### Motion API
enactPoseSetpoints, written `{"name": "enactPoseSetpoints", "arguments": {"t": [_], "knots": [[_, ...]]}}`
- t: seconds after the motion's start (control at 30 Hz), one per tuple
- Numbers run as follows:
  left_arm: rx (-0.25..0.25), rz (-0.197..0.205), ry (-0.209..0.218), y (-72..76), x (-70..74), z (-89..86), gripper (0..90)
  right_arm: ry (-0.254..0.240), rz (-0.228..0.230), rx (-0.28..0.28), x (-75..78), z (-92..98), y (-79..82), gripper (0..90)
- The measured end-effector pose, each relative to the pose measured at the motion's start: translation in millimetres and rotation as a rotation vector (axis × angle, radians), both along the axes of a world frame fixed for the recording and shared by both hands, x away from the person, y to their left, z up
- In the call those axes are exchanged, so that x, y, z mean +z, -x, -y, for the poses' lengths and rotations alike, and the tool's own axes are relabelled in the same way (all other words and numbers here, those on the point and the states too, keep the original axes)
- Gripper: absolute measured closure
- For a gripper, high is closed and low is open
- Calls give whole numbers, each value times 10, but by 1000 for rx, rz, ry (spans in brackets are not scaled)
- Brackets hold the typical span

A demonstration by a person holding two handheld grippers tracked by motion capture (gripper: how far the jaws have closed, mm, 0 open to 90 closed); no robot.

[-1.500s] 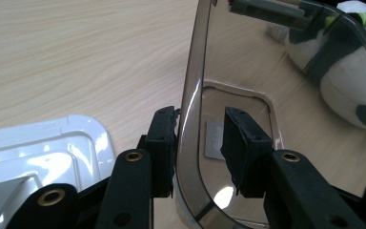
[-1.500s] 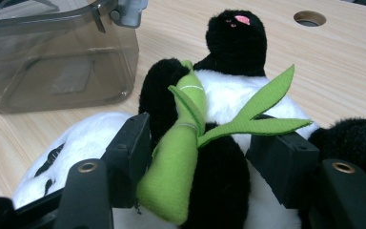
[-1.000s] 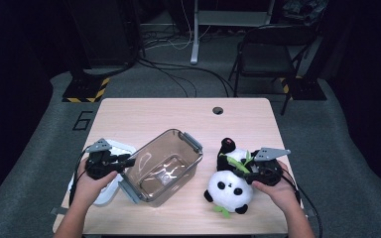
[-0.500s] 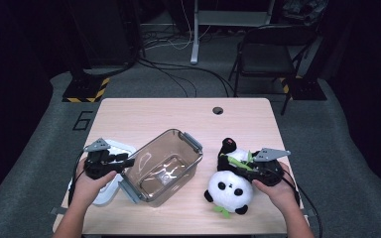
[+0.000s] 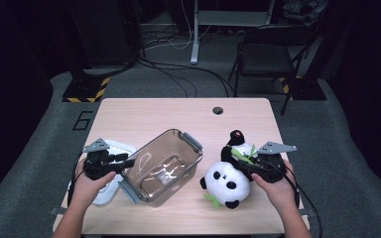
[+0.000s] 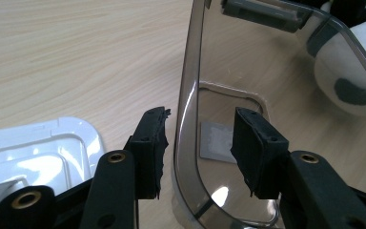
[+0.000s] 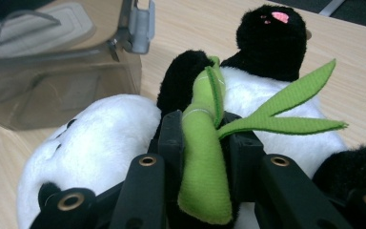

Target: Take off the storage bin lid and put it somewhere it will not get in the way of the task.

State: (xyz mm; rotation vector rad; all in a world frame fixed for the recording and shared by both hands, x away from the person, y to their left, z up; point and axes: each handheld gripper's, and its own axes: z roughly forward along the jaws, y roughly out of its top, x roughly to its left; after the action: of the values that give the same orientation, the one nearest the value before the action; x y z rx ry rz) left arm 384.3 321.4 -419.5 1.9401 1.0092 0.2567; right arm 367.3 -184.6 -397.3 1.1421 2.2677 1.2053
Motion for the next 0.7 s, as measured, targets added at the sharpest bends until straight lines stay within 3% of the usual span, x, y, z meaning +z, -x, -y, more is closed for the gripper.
{"name": "enactPoseSetpoints", "arguments": {"t": [0.27, 0.4, 0.7], "knots": [[47, -19, -23, 18, -67, 45, 728, -1, 41, 21, 168, -52, 81, 713], [83, 9, -57, 11, -95, 128, 755, -4, 54, 36, 200, -79, 111, 712], [108, 6, -50, -19, -102, 269, 762, -20, 56, 44, 225, -67, 130, 712]]}}
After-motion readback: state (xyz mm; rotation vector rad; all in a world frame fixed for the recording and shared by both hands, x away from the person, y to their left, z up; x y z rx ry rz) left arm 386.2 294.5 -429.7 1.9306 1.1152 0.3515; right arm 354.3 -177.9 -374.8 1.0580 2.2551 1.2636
